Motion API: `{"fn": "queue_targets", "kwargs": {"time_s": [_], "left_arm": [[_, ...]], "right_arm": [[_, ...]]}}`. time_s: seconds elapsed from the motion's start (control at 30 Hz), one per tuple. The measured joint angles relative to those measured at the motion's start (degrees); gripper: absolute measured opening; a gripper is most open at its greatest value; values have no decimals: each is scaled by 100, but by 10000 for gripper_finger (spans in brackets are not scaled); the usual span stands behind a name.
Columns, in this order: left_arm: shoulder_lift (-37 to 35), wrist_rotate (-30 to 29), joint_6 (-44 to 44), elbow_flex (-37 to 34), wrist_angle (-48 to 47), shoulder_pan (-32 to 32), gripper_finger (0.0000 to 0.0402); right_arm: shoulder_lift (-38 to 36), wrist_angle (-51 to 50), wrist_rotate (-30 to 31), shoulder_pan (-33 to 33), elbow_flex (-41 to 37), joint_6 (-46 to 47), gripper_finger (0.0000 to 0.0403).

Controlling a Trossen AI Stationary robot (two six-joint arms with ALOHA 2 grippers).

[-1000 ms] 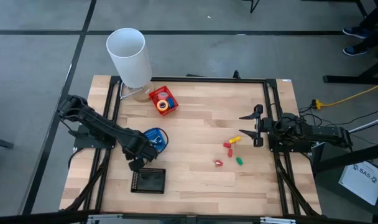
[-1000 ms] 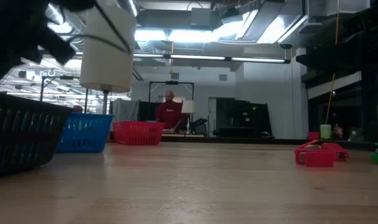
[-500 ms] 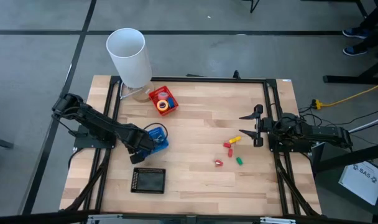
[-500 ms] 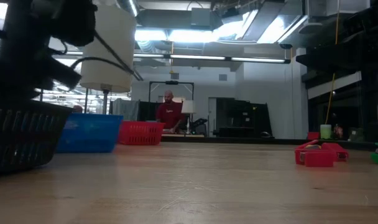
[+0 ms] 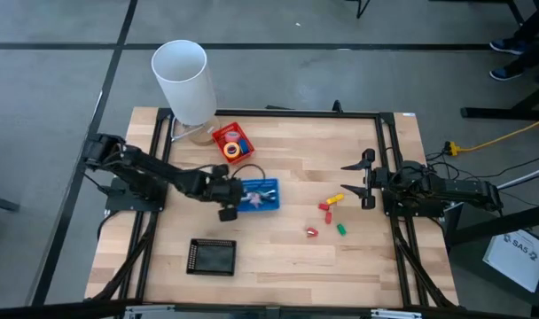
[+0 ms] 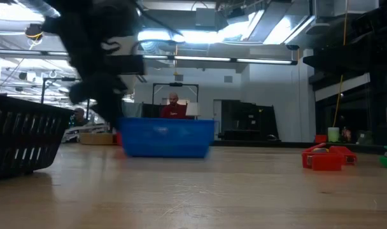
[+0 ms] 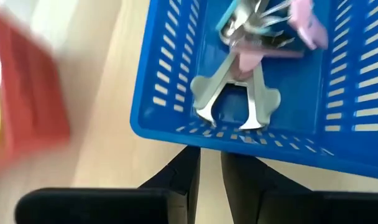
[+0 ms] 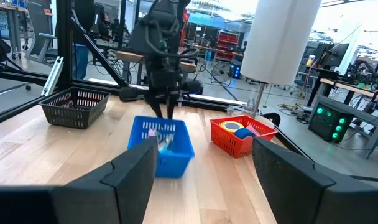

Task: Pick and place Stapler, Stapler remover, tape
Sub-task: Move the blue basket to the center of the table, then move the black basket to the bottom left of the blue basket

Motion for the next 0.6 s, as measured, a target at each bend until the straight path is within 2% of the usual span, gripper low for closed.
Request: {"fn": "queue_targets", "kwargs": {"time_s": [0.17, 0.3, 0.4, 0.6], "left_arm": [[500, -85, 1243, 189, 1305, 348, 61], [705, -138, 1628, 724, 1338, 476, 60], [700, 317, 1571, 1228, 572, 449, 61], [674, 1020, 1111, 2289, -1886, -195, 59]], "right_arm": [[0, 0, -2, 0, -1, 1, 262], [0, 0, 0, -1, -1, 1, 262], [0, 0, 0, 0, 0, 1, 262], [0, 0, -1, -1, -1, 0, 262]]}}
